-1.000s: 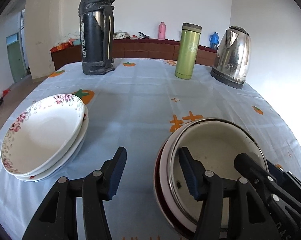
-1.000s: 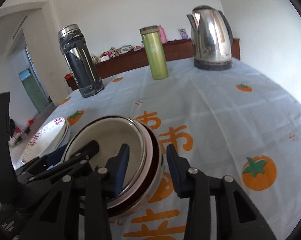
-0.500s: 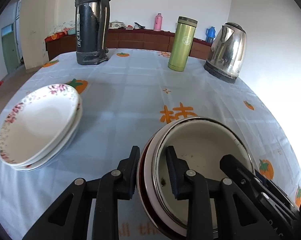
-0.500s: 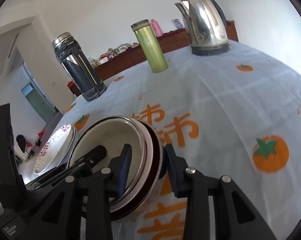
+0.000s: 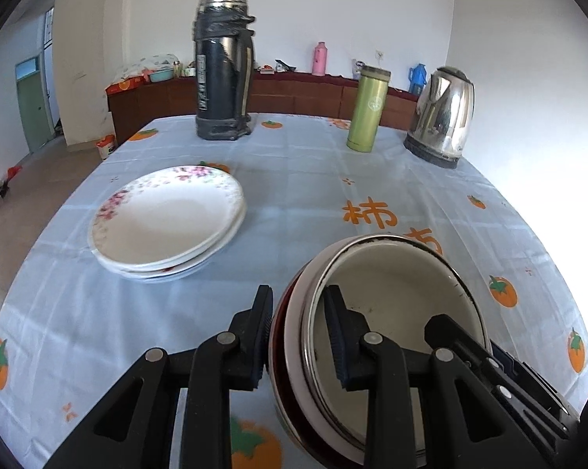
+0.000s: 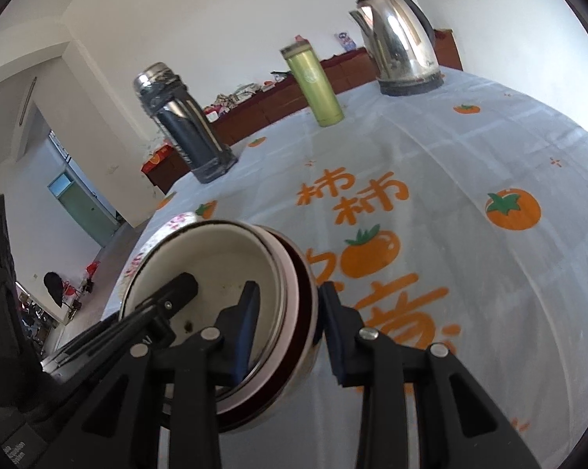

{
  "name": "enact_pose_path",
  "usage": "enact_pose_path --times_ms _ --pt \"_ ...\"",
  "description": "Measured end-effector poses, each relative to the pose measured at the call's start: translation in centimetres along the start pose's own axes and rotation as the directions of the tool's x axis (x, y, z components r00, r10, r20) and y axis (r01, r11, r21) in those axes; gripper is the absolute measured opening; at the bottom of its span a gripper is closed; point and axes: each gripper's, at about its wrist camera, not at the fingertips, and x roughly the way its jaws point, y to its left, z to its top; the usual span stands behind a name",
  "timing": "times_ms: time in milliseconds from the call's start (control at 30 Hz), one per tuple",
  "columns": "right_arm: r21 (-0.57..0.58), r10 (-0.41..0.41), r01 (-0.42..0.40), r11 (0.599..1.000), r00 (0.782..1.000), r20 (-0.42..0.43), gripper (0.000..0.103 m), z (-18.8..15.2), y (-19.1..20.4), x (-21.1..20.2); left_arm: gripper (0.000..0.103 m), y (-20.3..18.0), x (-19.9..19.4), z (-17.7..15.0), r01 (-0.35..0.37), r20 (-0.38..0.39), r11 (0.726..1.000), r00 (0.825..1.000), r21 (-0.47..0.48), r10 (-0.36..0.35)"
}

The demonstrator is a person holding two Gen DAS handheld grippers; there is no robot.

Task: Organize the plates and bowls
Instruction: 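Carry the bowl stack with both grippers over the white plate stack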

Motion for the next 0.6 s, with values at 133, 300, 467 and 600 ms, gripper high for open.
enact_pose_path --times_ms 133,300,467,600 --pt "-0.021 0.022 -0.022 1.000 1.000 0.002 0.032 -1.0 2.2 -0.9 0.030 1.6 -2.0 -0.4 -0.023 0.021 1.000 1.000 -0.005 0.023" --pt "-0.048 0.049 -0.050 0.998 0.999 -0.004 0.032 -2.0 5.1 -1.0 0.030 4.1 -3.7 -0.7 -0.054 0.041 0.998 0.998 -0.027 0.055" --pt "-0.085 0.077 -0.080 0.993 0.997 -0.027 0.032 -3.1 7.9 -0.3 0.030 7.3 -4.8 -1.5 -0.087 0.046 0.994 0.995 -0.062 0.090" --pt "-0.117 0.109 -0.114 0.987 0.993 -0.055 0.032 -4.0 10.4 0.9 0.030 10.3 -5.3 -1.7 -0.126 0.042 0.987 0.991 -0.101 0.130"
